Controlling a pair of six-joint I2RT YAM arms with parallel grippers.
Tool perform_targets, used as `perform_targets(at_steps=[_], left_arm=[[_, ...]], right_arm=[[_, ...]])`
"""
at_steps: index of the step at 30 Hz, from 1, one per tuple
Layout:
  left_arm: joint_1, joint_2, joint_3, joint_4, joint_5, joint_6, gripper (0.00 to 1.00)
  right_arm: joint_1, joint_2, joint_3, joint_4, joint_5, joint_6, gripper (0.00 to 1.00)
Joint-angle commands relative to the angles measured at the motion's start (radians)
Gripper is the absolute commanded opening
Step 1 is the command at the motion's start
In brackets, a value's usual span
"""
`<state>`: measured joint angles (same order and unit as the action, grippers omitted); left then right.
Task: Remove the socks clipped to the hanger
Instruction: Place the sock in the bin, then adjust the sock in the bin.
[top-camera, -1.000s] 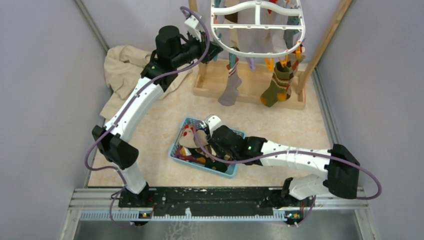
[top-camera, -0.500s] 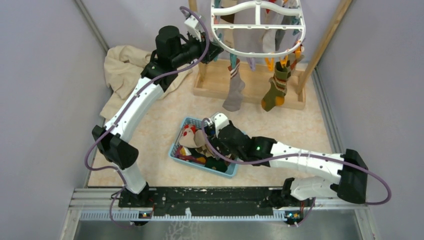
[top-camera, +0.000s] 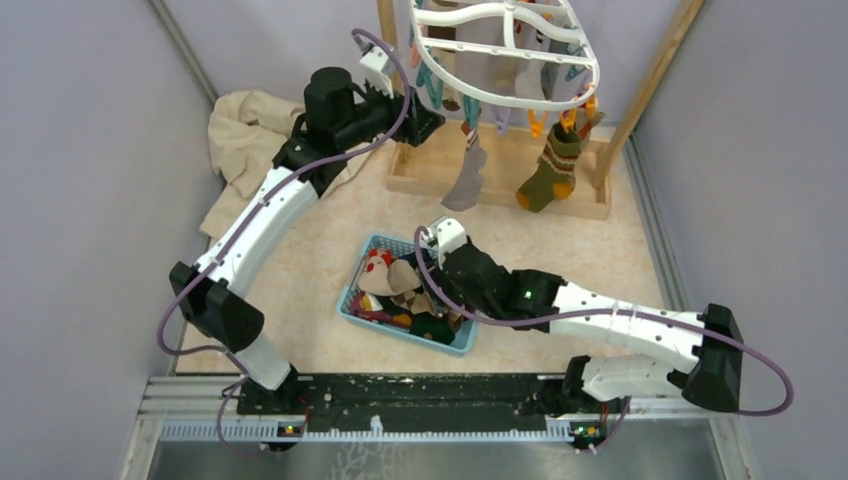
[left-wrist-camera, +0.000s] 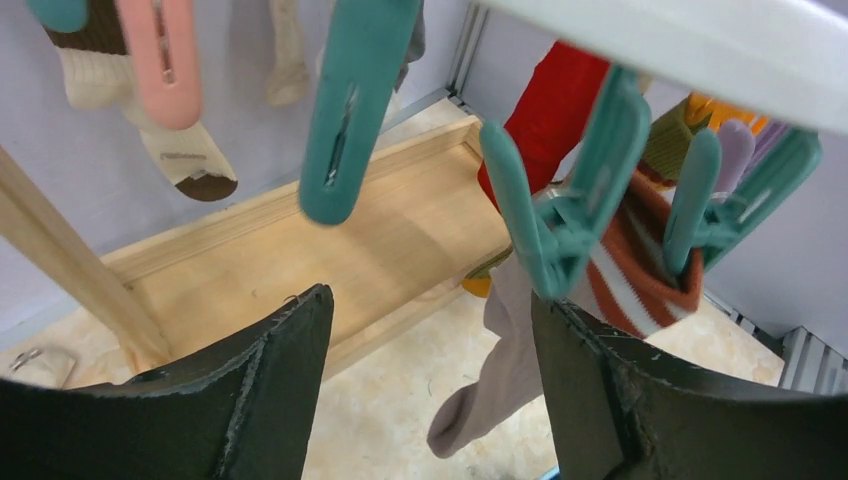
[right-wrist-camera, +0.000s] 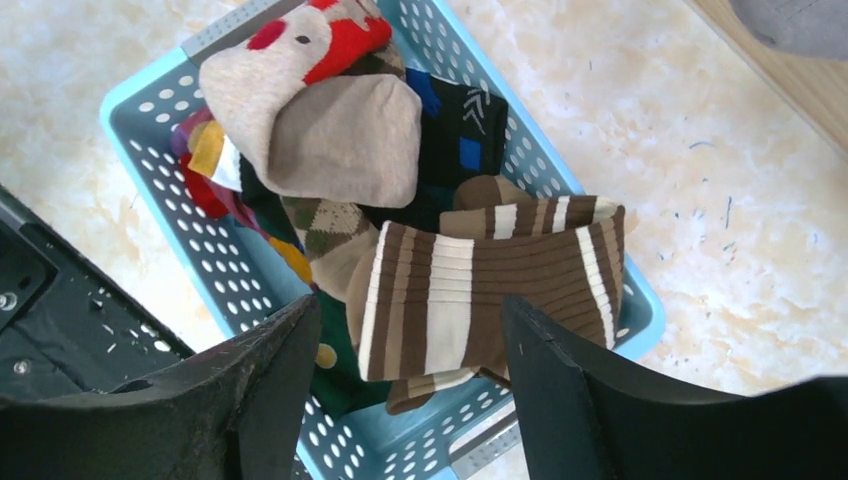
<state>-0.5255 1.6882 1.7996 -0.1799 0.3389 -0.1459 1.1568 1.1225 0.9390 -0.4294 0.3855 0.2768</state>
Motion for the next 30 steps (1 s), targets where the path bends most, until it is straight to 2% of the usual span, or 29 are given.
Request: perform_targets(at_steps=[1, 12, 20, 26, 30], left_arm=[[0.004, -0.1, -0.055, 0.012, -0.029, -0.004, 0.78], [0.003, -0.29, -0.277, 0.02, -0.075, -0.038, 0.81], [0.003, -0.373, -0.327, -0.012, -0.086, -0.043, 0.83], [0.003, -0.42, -0.353, -0.021, -0.103, -0.058, 0.85], [0.004, -0.438, -0.355, -0.022, -0.098, -0.067, 0.86]], right_arm=[[0.01, 0.066, 0.05, 0.019, 0.045, 0.019, 0.64], [-0.022, 0.221, -0.033, 0.077, -0.017, 0.131, 0.6], [-0.088, 0.34, -0.119, 0.101, -0.097, 0.245, 0.6], [-0.088, 0.295, -0.013, -0.024, -0.063, 0.241, 0.63], [-0.088, 0.225, 0.083, -0.025, -0.067, 0.195, 0.67]])
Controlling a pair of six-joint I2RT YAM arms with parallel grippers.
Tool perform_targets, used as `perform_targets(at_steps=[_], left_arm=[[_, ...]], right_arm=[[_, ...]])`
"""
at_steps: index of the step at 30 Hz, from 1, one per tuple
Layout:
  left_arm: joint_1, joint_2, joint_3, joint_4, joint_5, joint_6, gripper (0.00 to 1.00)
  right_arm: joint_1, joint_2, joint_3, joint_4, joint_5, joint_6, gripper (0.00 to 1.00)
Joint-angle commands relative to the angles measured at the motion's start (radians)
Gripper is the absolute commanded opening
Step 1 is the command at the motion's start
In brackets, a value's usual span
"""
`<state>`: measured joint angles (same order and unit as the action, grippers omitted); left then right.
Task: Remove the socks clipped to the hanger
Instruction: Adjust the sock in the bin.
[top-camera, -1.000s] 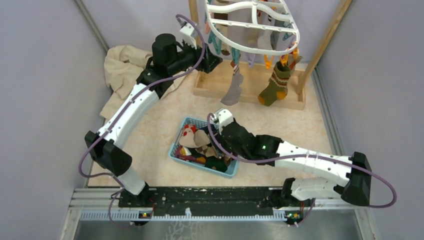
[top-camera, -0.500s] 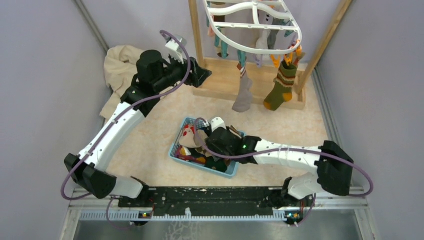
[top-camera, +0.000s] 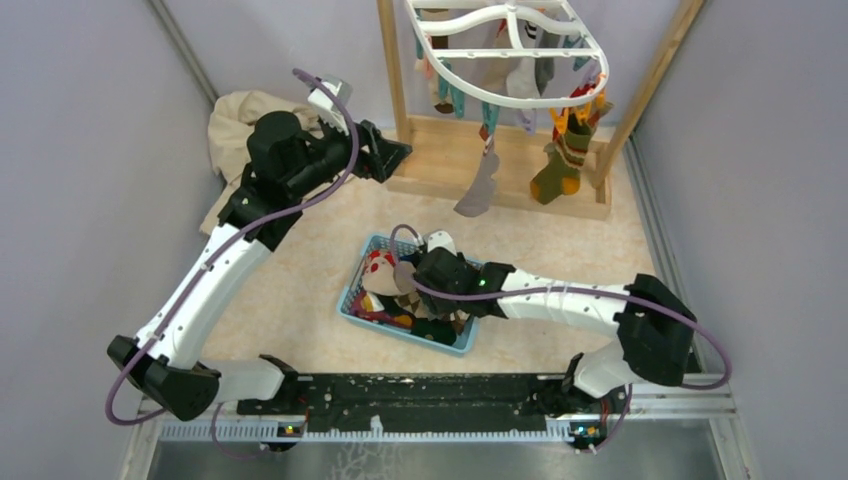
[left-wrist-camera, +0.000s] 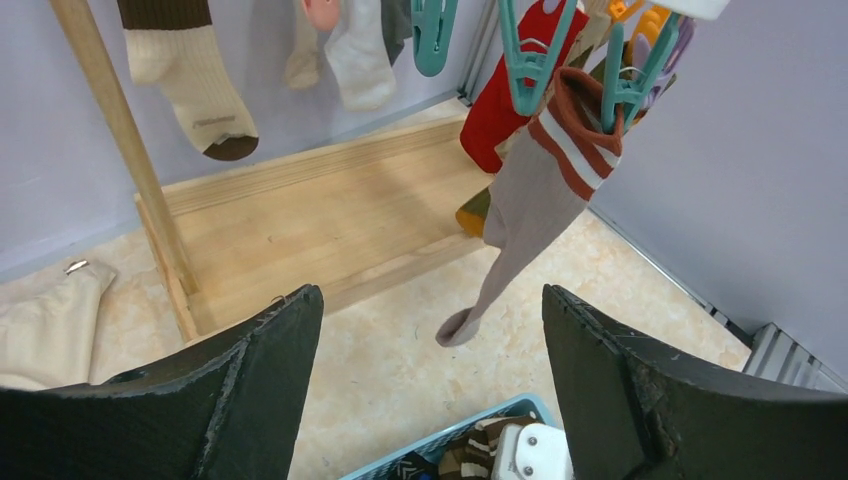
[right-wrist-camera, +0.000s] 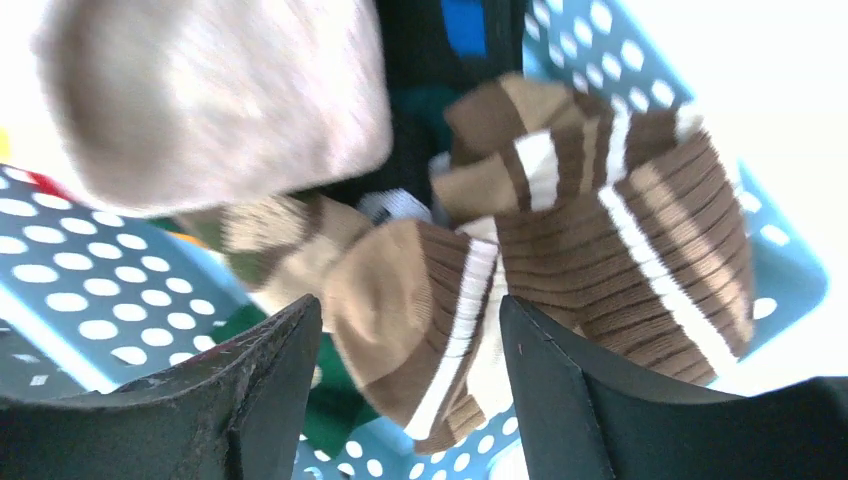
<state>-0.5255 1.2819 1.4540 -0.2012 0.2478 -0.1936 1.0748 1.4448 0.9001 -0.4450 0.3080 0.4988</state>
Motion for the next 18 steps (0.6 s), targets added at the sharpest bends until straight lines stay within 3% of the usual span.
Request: perform_targets(at_steps=[1, 9, 18], left_arm=[[0.004, -0.034, -0.008, -0.001, -0.005, -0.019, 0.86], [0.004, -0.026, -0.019, 0.005, -0.023, -0.013, 0.86], [0.004, 0.02, 0.016, -0.022, -0.033, -0.004, 0.86]], right_arm=[[-0.006, -0.104, 0.137, 0.006, -0.01, -0.041, 0.68], [-0.005, 0.061, 0.253, 0.077, -0.094, -0.109, 0.68], [-0.004, 0.226, 0.197, 0.226, -0.171, -0.097, 0.66]])
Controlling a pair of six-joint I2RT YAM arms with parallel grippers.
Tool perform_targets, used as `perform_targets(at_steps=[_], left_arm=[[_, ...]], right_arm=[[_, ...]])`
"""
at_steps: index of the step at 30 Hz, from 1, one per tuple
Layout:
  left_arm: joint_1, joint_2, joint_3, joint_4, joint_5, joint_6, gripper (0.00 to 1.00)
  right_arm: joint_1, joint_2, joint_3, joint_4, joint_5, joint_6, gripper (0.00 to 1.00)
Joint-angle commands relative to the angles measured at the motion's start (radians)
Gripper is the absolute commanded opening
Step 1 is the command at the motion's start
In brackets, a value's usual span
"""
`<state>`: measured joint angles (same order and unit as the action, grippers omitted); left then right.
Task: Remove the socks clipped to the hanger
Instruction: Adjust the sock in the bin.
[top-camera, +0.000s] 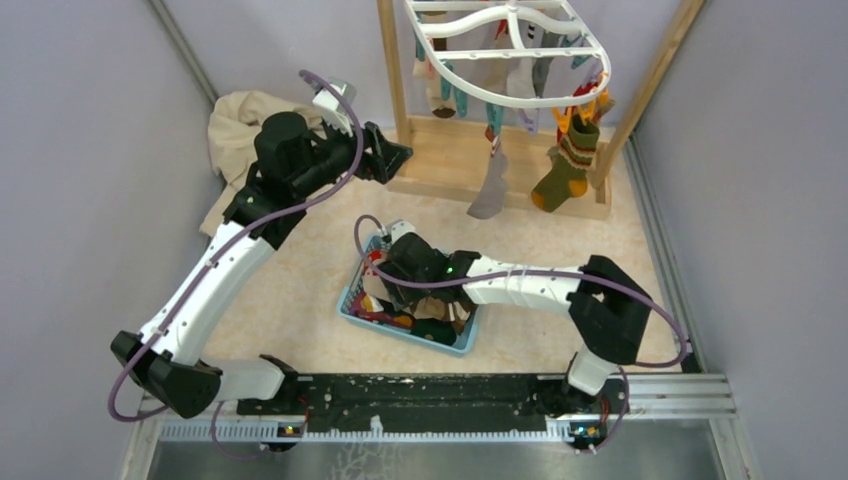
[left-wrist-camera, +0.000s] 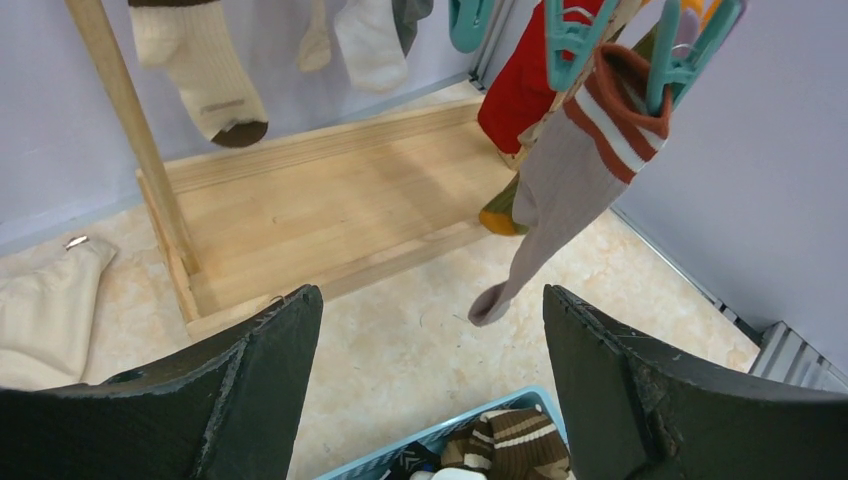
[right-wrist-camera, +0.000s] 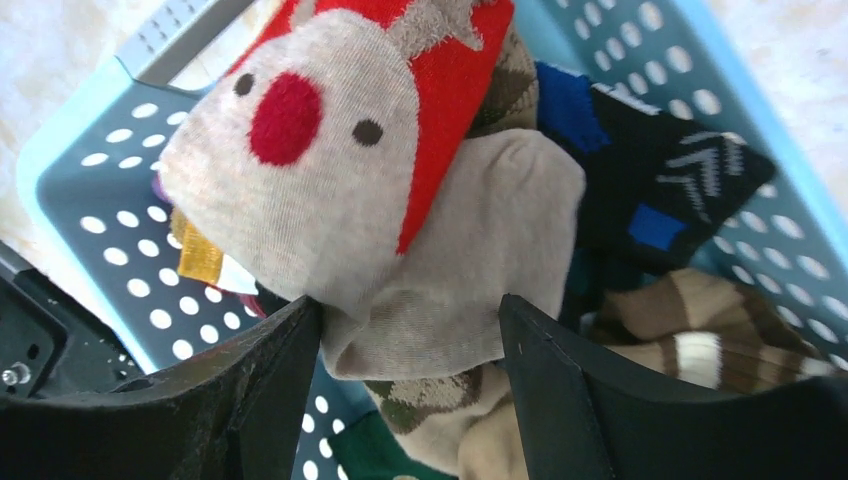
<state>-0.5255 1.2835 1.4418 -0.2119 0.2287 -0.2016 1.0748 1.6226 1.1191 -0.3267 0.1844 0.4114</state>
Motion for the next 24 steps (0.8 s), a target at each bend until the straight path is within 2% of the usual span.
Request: perform_targets(at_steps=[1, 5, 8, 12, 18, 24], left_arm=[[0.003, 0.019, 0.027, -0.013, -0.015, 0.007, 0.86], [0.004, 0.019, 0.013, -0.018, -0.03, 0.017, 0.87], [0.004, 0.018, -0.001, -0.015, -0.04, 0.022, 0.87], [0.005, 0.029, -0.012, -0.003, -0.042, 0.023, 0.87], [0.004, 0.034, -0.023, 0.01, -0.04, 0.026, 0.86], [0.004, 0.029, -0.022, 0.011, -0.052, 0.036, 0.87]], right_arm=[[-0.004, 0.065, -0.033, 0.123, -0.056, -0.008, 0.66], [-0.004, 0.103, -0.061, 0.126, -0.075, -0.004, 0.66], [-0.004, 0.074, -0.088, 0.1, -0.065, -0.005, 0.66], [-0.003, -0.099, -0.132, 0.053, -0.036, -0.011, 0.67], [-0.003, -0.325, -0.207, -0.002, -0.014, 0.013, 0.74], [-0.003, -0.286, -0.273, -0.014, 0.02, 0.054, 0.72]])
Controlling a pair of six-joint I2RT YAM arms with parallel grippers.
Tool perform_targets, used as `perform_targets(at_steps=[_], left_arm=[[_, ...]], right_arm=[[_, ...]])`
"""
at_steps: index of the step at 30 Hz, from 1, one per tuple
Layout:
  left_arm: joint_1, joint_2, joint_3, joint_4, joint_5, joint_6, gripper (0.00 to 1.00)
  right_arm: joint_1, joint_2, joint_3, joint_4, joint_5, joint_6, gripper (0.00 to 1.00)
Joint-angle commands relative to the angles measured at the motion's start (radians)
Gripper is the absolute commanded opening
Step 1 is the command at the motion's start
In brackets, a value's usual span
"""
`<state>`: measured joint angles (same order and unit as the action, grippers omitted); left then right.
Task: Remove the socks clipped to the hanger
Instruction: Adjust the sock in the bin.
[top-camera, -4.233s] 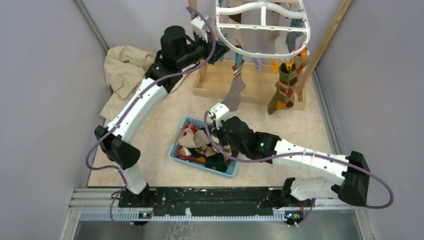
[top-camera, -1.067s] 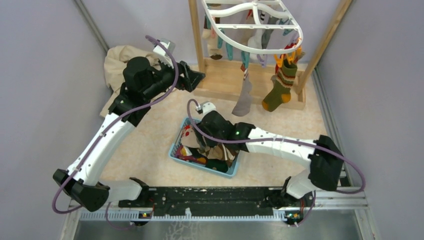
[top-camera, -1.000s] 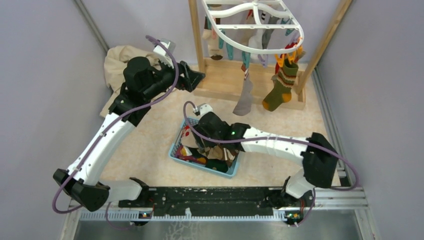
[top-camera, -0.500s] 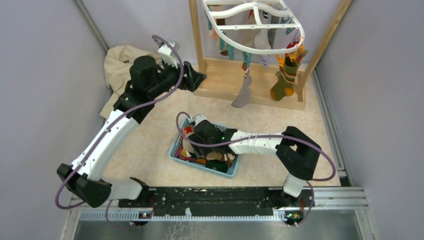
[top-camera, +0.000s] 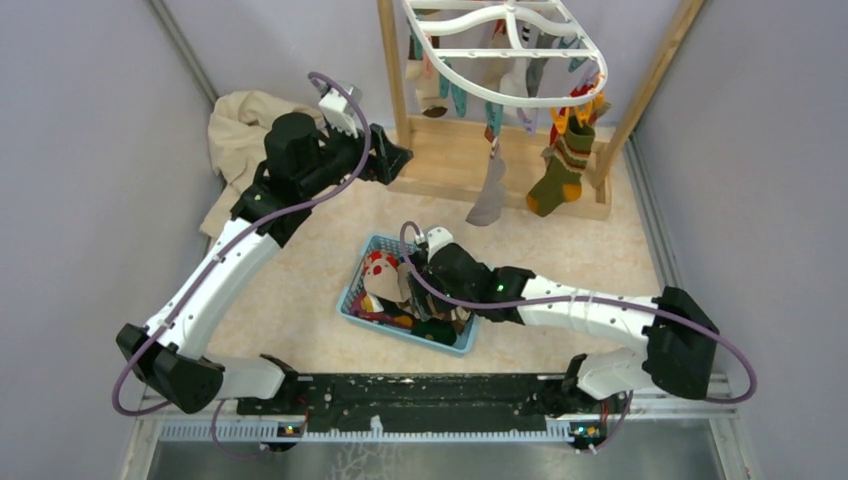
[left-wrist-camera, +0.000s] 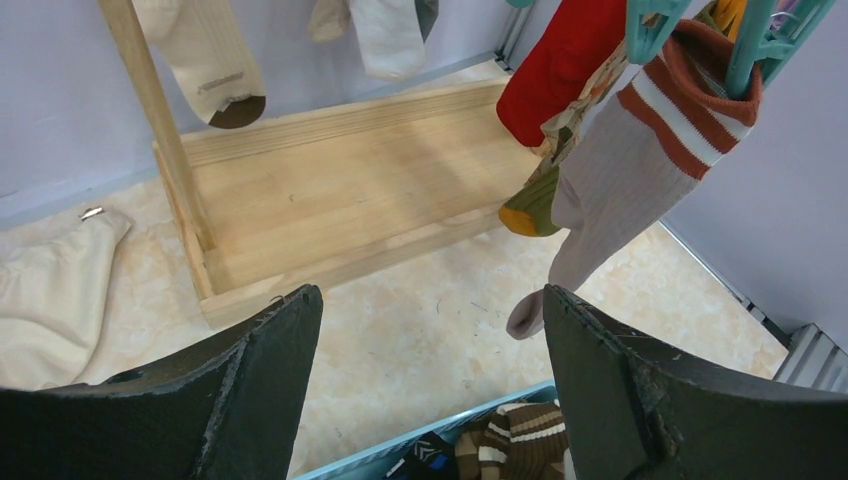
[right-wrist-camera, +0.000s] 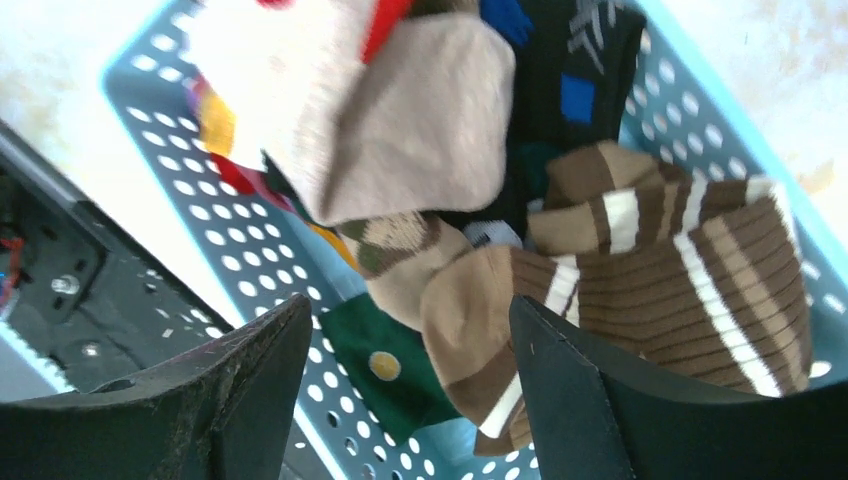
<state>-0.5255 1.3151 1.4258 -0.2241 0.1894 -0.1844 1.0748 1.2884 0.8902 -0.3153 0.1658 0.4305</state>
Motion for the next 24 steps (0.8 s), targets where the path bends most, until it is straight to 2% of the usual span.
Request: perform_targets(at_steps=[1, 9, 13, 16, 19, 24], left_arm=[[0.004, -0.004, -0.009, 0.024, -0.017, 0.02, 0.87], [0.004, 0.015, -0.013, 0.006, -0.023, 0.022, 0.86], [0.005, 0.005, -0.032, 0.019, -0.02, 0.015, 0.87], [0.005, 0.004, -0.035, 0.028, -0.014, 0.009, 0.87], [0.004, 0.006, -0.037, 0.027, -0.011, 0.003, 0.86], [0.004, -0.01, -0.053, 0.027, -0.023, -0.004, 0.86]], right_arm=[[-0.003, 0.07, -0.051, -0.02, 0.051, 0.042, 0.71], [-0.064, 0.27, -0.039, -0.063, 0.13, 0.097, 0.61], [-0.154, 0.257, -0.081, -0.024, 0.094, 0.091, 0.63], [-0.182, 0.266, -0.048, -0.033, 0.107, 0.049, 0.67], [-0.179, 0.259, 0.005, -0.067, 0.101, 0.004, 0.69], [-0.118, 0.141, 0.063, -0.158, 0.087, -0.027, 0.7]])
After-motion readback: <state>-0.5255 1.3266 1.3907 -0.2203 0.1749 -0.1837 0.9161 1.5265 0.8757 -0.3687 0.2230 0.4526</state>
